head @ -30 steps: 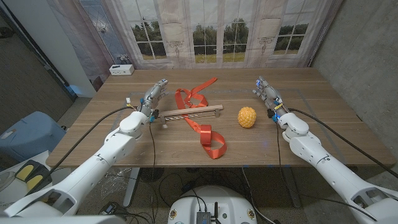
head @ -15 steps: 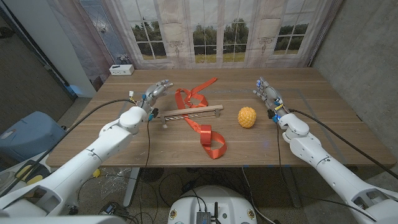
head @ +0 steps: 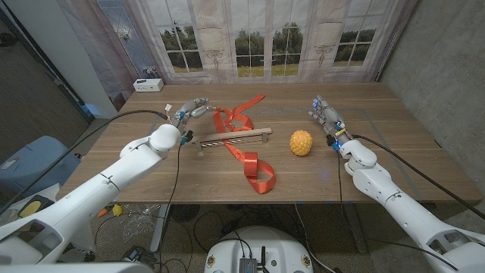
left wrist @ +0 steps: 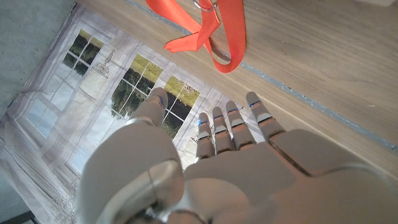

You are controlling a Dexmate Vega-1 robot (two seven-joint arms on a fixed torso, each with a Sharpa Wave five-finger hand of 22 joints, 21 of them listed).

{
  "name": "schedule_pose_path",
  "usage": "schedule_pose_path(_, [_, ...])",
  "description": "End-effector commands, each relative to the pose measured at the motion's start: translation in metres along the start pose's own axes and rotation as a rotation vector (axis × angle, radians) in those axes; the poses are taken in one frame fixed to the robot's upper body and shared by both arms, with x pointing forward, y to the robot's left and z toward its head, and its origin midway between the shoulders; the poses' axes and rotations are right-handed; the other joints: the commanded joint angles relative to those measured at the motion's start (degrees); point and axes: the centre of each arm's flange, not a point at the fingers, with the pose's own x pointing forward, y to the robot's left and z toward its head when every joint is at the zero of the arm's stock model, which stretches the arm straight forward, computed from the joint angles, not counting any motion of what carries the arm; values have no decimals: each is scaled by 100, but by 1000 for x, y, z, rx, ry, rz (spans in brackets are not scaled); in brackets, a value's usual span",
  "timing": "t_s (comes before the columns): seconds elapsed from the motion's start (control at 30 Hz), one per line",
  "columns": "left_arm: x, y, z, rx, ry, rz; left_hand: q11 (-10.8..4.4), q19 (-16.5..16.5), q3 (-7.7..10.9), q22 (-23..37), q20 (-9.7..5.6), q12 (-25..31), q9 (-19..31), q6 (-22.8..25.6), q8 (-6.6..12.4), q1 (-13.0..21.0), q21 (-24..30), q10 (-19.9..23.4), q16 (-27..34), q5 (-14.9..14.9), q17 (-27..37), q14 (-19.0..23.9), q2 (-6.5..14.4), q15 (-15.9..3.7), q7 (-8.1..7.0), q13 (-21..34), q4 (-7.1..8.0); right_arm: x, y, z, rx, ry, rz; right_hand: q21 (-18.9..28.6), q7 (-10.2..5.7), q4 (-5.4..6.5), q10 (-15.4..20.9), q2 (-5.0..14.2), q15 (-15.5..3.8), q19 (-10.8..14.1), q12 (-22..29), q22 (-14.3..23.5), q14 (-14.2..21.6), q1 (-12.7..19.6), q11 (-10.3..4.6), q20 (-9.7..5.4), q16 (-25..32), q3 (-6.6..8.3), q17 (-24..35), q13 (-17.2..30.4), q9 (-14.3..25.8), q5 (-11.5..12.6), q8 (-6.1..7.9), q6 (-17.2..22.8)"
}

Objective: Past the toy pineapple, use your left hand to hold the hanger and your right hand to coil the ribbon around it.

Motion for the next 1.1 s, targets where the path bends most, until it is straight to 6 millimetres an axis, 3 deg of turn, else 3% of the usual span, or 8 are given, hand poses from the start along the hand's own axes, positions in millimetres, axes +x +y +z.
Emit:
schedule_pose_path(0.03, [-5,0,20,225,54,18,-18,86,-80,23,10,67,35,148,31,172,-33,225,117,11,47,267,-63,-93,10,46,42,0,-5,-3,10,-2,0,30,2,-1,60,0,23,53,32,26,28,12,-10,20,39,63,16,5,28,5,20,76])
schedule_pose_path(0.37, [-2,-6,29,339,97,-27,-53,109,-169,30,-34,94,41,217,21,254,-51,325,123,11,72,294,-100,-109,-56,81,76,0,-9,-4,17,-8,2,29,9,-7,47,1,17,54,24,27,27,-2,-29,21,38,74,18,5,28,2,12,63])
schedule_pose_path(0.57, [-1,-9,31,393,132,-62,-94,493,-343,58,-123,188,47,367,4,408,67,634,404,22,193,839,-21,-315,-74,142,145,-1,-10,-5,21,-6,0,30,4,-8,58,2,16,55,28,27,26,-12,-21,21,38,79,20,5,28,0,11,60])
schedule_pose_path(1.1, [0,-18,38,558,205,-105,-152,570,-497,70,-103,261,49,719,75,614,82,877,511,40,276,910,-58,-365,-107,191,115,-1,-11,-6,22,-9,-1,30,0,-13,57,4,16,56,25,27,24,-33,-32,19,37,92,22,5,28,-4,10,61])
